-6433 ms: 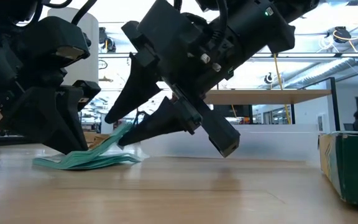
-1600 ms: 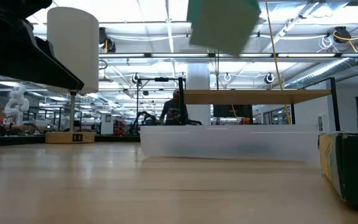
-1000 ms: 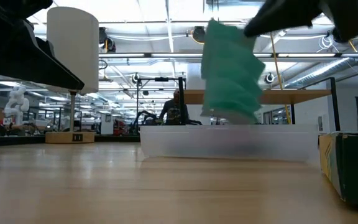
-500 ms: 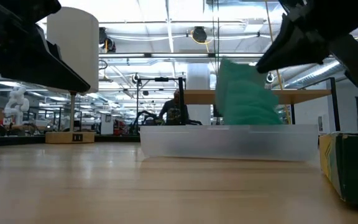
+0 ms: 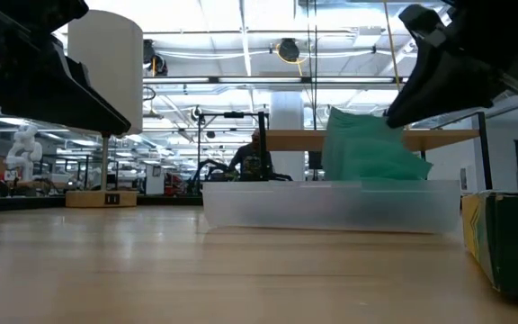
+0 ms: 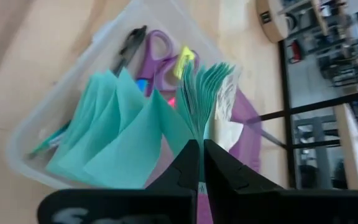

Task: Pack school essentials
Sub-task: Put the blue sticky notes into the purple supply box, then put the yellow crayon box into the purple supply box

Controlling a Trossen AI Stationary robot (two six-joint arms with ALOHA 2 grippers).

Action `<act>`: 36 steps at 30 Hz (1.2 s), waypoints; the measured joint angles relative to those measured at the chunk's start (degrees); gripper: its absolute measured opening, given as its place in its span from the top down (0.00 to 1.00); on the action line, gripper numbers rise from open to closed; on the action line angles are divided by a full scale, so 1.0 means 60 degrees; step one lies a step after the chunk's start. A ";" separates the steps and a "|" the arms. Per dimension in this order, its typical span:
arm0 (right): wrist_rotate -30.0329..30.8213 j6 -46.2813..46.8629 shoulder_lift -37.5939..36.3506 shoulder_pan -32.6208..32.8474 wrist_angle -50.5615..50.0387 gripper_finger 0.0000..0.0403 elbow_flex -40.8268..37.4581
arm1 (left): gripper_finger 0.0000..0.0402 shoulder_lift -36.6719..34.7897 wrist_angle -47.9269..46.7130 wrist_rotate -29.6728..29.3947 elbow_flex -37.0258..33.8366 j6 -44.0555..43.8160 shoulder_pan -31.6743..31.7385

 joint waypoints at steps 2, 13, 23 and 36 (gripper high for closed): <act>-0.0194 0.0129 0.0000 0.0000 -0.0007 0.99 0.0000 | 0.42 0.0000 0.0000 0.0000 0.0000 0.0004 0.0003; -0.1163 0.0578 0.0000 -0.0022 -0.0080 0.88 -0.0004 | 0.42 0.0000 0.0007 0.0000 0.0000 0.0055 0.0003; -0.2371 0.0938 0.0000 -0.0022 -0.0086 0.65 -0.0004 | 0.42 0.0000 0.0015 0.0000 0.0000 0.0044 0.0003; -0.3103 0.2383 -0.1350 -0.0412 0.0064 0.46 -0.0004 | 0.42 0.0000 0.0044 0.0396 0.0000 -0.0007 0.0268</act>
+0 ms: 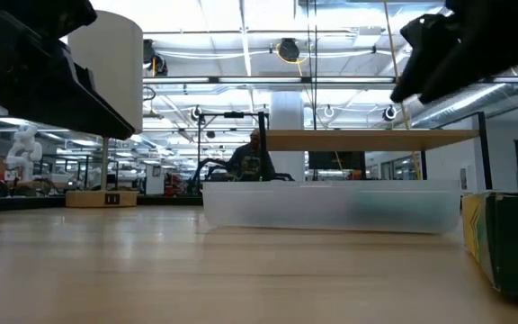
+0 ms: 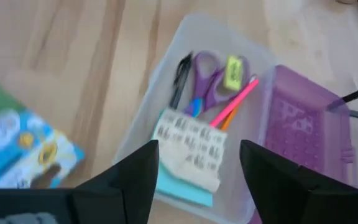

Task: Pack school essentials
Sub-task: Put the yellow crayon box into the purple supply box

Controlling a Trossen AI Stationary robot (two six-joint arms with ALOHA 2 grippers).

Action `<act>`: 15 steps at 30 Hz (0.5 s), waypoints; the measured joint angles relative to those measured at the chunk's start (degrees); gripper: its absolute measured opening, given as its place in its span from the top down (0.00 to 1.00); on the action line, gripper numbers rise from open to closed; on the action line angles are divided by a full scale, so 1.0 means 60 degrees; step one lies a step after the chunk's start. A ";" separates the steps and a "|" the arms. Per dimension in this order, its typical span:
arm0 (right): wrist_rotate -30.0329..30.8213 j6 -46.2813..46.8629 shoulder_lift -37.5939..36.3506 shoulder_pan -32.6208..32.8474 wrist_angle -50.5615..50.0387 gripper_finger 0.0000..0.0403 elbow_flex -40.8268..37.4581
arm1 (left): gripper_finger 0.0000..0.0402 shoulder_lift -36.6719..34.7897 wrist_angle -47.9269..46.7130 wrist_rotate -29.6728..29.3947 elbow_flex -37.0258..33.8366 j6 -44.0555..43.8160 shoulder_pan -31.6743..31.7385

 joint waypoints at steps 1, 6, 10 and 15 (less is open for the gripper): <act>-0.0005 0.0144 -0.0160 -0.0085 0.0056 0.46 0.0000 | 0.42 0.0000 0.0017 0.0018 0.0000 0.0003 0.0035; -0.0052 0.1282 -0.0446 -0.0753 0.1631 0.58 -0.0289 | 0.42 0.0000 0.0250 0.0025 0.0000 0.0042 0.0110; -0.1029 0.1527 -0.0424 -0.1175 0.3528 0.74 -0.1142 | 0.42 0.0000 0.0573 0.0048 0.0000 0.0271 0.0106; -0.1033 0.1936 -0.0395 -0.1555 0.3967 0.96 -0.1682 | 0.42 0.0000 0.0815 0.0049 0.0000 0.0497 0.0108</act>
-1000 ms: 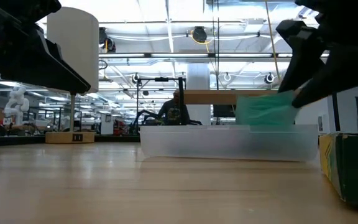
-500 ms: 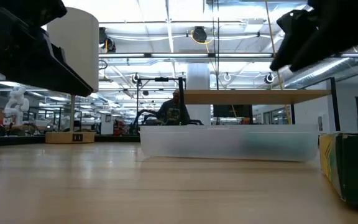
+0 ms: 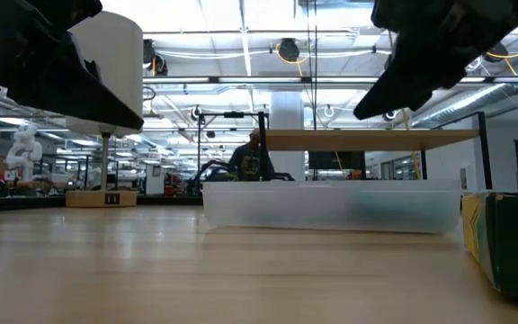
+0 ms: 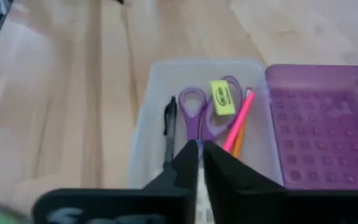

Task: Pack school essentials
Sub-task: Put the yellow crayon box into the purple supply box

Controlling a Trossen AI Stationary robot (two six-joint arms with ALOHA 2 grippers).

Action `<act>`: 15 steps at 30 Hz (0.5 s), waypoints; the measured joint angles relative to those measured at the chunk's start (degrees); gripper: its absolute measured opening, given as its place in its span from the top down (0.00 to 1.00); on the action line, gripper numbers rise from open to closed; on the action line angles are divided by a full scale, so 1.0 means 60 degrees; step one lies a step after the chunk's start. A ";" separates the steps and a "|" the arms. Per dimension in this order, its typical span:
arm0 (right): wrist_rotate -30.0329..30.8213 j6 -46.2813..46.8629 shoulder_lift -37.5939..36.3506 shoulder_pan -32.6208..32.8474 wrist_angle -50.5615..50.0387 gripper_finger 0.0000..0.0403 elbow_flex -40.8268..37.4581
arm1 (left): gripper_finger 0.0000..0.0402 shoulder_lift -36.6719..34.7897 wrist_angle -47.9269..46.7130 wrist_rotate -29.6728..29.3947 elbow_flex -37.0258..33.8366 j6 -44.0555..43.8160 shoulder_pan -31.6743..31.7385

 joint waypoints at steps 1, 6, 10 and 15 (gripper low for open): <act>0.0024 0.0001 0.0070 -0.0051 0.0256 0.98 -0.0061 | 0.42 0.0000 0.0031 -0.0002 0.0000 0.0025 0.0002; 0.0070 -0.0557 0.0714 0.0061 0.2072 0.97 -0.0357 | 0.42 0.0000 0.0629 0.0068 0.0000 0.0247 0.0002; 0.0051 -0.0338 0.1028 0.0498 0.2173 0.99 -0.0379 | 0.42 0.0000 0.1724 0.0744 0.0000 0.1207 0.0002; 0.0033 0.0055 0.1032 0.1585 0.2362 0.99 -0.0316 | 0.42 0.0000 0.2728 0.1605 0.0000 0.2167 -0.0002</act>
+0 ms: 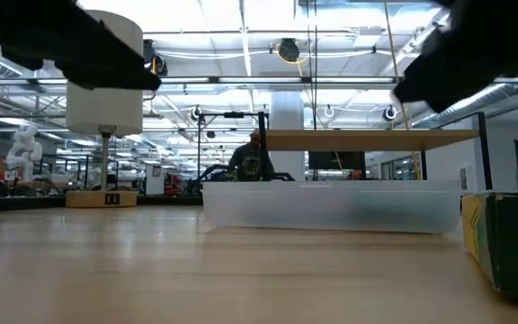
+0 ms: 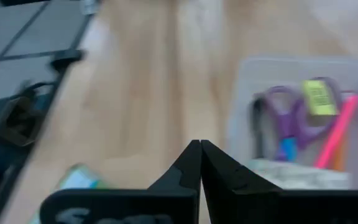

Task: Pack school essentials
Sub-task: Put the yellow crayon box into the purple supply box

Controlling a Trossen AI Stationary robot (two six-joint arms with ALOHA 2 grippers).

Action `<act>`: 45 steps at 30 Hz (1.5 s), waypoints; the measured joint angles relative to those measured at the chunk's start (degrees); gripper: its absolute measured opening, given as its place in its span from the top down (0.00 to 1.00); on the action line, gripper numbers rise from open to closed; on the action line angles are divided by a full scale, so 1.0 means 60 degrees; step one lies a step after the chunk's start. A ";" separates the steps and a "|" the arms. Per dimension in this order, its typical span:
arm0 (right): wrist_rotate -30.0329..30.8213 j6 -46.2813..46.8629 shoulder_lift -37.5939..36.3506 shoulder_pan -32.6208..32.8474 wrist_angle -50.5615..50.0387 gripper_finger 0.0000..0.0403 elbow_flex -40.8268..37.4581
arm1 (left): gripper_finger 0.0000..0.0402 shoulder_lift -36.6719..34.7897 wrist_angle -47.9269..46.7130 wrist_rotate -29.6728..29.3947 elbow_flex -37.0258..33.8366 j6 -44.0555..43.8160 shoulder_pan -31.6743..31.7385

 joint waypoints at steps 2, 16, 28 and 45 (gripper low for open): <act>-0.0032 0.0043 -0.0014 0.0471 -0.0117 0.99 0.0119 | 0.42 0.0000 0.0219 0.0236 0.0000 0.0183 0.0000; -0.1475 0.0479 -0.0020 0.1839 -0.1942 0.96 0.0785 | 0.42 0.1105 -0.0269 0.0364 0.1717 0.0854 0.0029; -0.3521 -0.2685 -0.0020 0.0809 -0.2004 0.41 0.1426 | 0.42 0.2998 -0.1180 0.0368 0.4244 0.0869 0.0473; -0.4543 -0.5801 0.1043 0.0229 -0.1996 0.01 0.1437 | 0.42 0.3013 -0.1343 -0.0043 0.4295 -0.1428 0.0363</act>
